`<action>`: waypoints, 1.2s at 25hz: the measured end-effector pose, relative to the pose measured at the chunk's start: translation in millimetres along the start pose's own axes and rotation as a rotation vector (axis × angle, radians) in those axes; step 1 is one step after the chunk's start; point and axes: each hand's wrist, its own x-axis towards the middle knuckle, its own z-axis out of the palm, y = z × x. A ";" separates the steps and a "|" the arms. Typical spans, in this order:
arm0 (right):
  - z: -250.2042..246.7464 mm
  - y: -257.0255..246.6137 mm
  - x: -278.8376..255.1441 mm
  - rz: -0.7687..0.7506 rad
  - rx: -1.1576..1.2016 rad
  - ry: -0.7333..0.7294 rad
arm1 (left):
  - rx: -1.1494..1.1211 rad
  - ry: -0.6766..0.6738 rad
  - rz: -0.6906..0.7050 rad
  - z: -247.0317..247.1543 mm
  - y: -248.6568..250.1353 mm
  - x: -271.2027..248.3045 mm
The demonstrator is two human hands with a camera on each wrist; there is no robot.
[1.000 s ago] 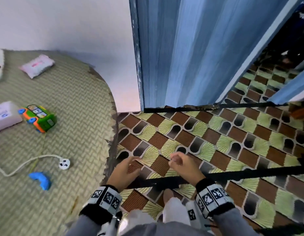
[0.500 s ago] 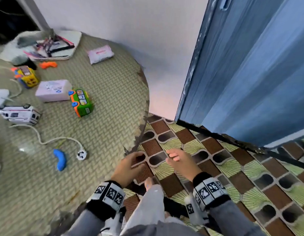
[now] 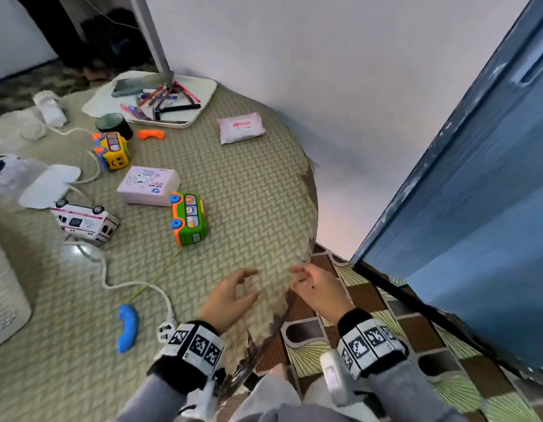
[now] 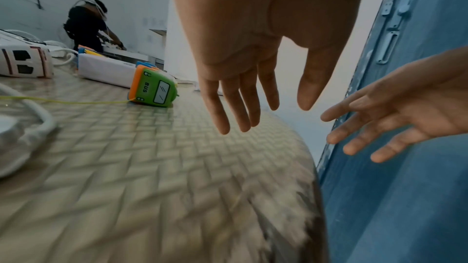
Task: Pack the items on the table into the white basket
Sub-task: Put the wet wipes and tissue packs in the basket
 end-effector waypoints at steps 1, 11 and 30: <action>-0.1 -2.9 10.3 -0.008 -0.008 -0.018 | -0.016 0.016 -0.013 -4.7 -0.5 6.9; -17.0 -42.3 133.7 -0.161 -0.067 -0.147 | -0.215 0.283 -0.090 -46.9 10.3 87.7; -66.4 -155.9 478.4 -0.494 -0.350 -0.181 | -0.418 0.681 -0.316 -123.3 6.5 268.3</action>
